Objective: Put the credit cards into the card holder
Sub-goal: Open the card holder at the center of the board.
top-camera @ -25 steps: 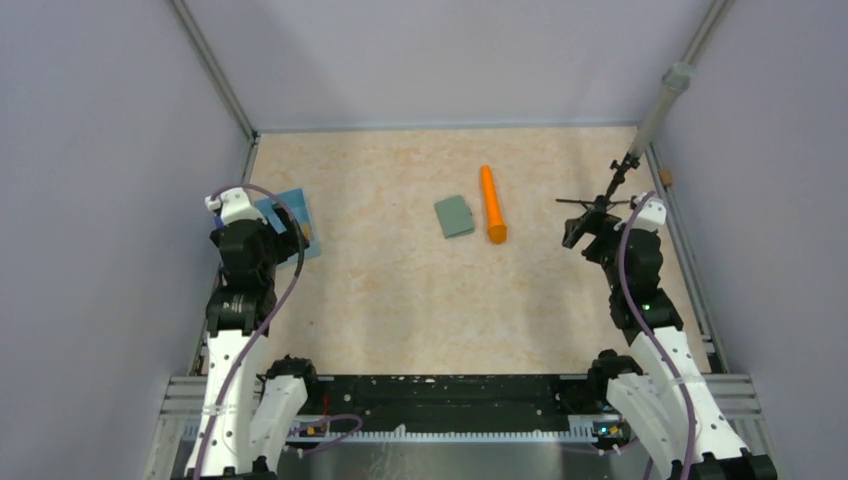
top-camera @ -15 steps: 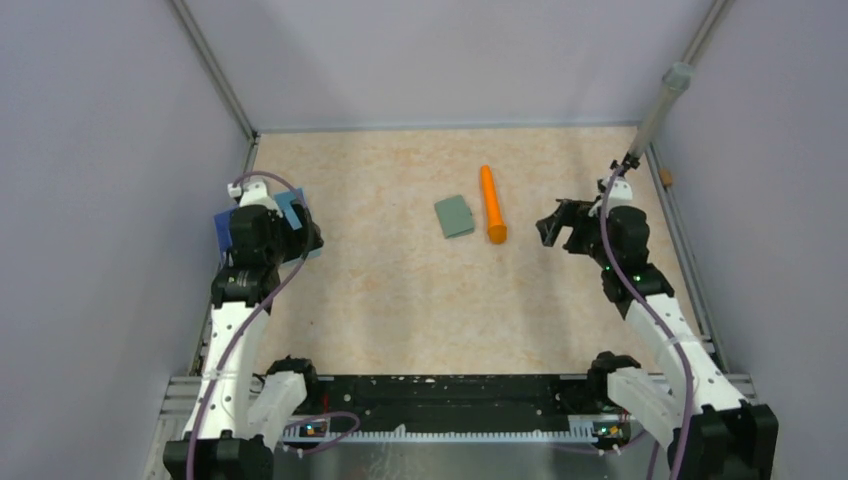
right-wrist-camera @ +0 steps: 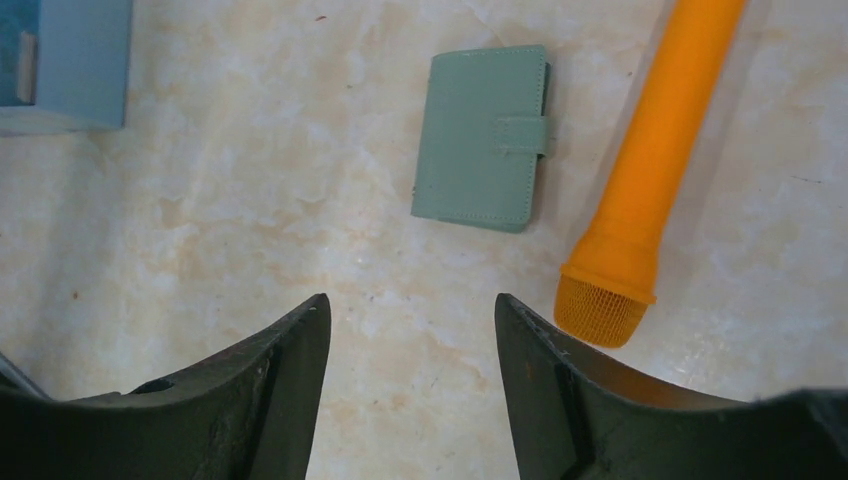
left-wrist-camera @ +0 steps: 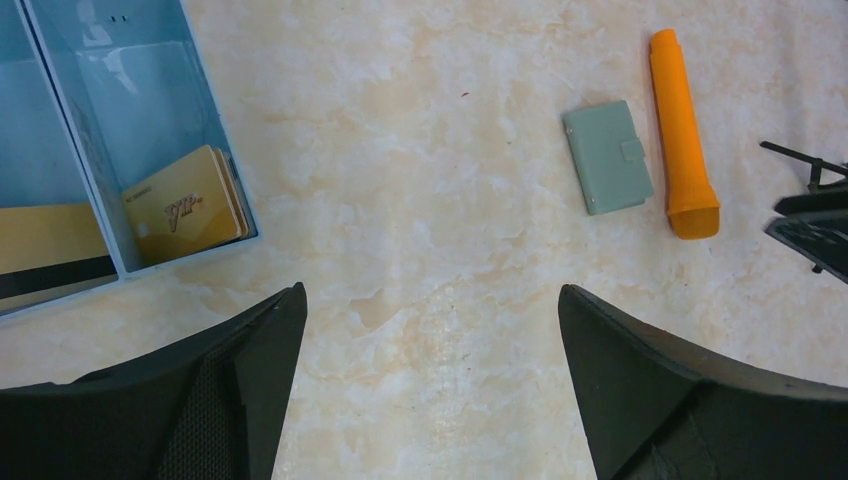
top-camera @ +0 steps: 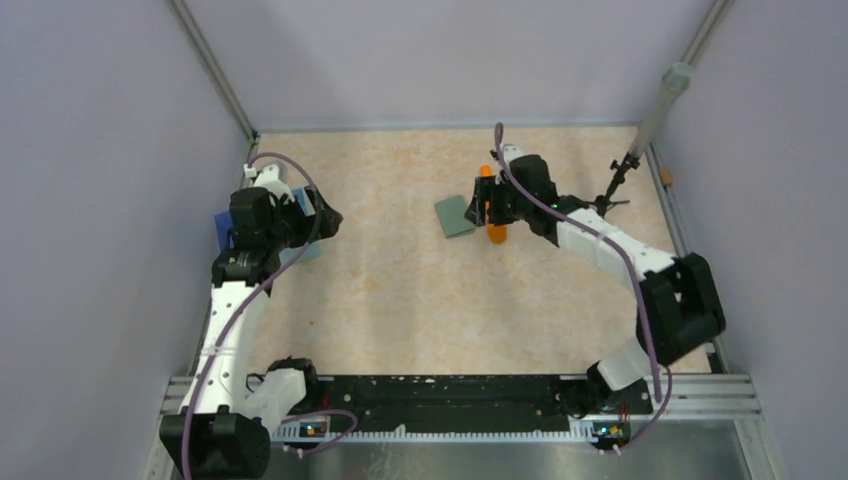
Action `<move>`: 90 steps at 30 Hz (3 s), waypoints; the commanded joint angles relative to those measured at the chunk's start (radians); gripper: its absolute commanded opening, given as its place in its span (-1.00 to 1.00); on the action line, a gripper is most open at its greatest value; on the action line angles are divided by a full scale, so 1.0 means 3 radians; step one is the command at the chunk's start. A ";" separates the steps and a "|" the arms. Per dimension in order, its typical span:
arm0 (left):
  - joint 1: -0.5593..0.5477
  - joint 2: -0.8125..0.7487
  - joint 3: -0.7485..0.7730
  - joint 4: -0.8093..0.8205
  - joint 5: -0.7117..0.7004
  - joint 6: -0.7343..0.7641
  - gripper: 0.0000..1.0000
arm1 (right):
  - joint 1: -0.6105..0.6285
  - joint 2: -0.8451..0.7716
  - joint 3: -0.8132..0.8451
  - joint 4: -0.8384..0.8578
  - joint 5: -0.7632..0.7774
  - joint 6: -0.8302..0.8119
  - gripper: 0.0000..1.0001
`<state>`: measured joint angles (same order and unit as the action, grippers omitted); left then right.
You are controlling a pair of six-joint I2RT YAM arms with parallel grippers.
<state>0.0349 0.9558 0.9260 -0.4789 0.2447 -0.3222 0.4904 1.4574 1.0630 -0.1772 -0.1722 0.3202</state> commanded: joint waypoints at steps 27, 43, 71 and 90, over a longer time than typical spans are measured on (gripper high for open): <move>0.0010 -0.0092 -0.0045 0.0098 0.0414 0.0126 0.97 | 0.0072 0.1850 0.1198 -0.0475 0.0400 -0.0029 -0.04; -0.0396 -0.0057 -0.0146 0.0291 0.0693 -0.0090 0.97 | 0.0141 0.2023 0.1142 -0.0068 0.0161 0.0311 -0.80; -0.1412 0.0158 -0.1395 0.3180 0.1265 -0.2477 0.97 | 0.0159 -0.0886 -0.1247 0.2409 -0.1756 0.1079 -1.00; -0.1737 0.0320 -0.1374 0.4344 0.1483 -0.2889 -0.29 | 0.0246 -0.1192 -0.1234 0.2775 -0.2373 0.1325 -1.00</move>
<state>-0.4820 1.0672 0.4973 0.7269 0.6842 -1.1889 0.5453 1.1255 0.6804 0.5991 -0.8249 0.7155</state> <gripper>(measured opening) 0.477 0.007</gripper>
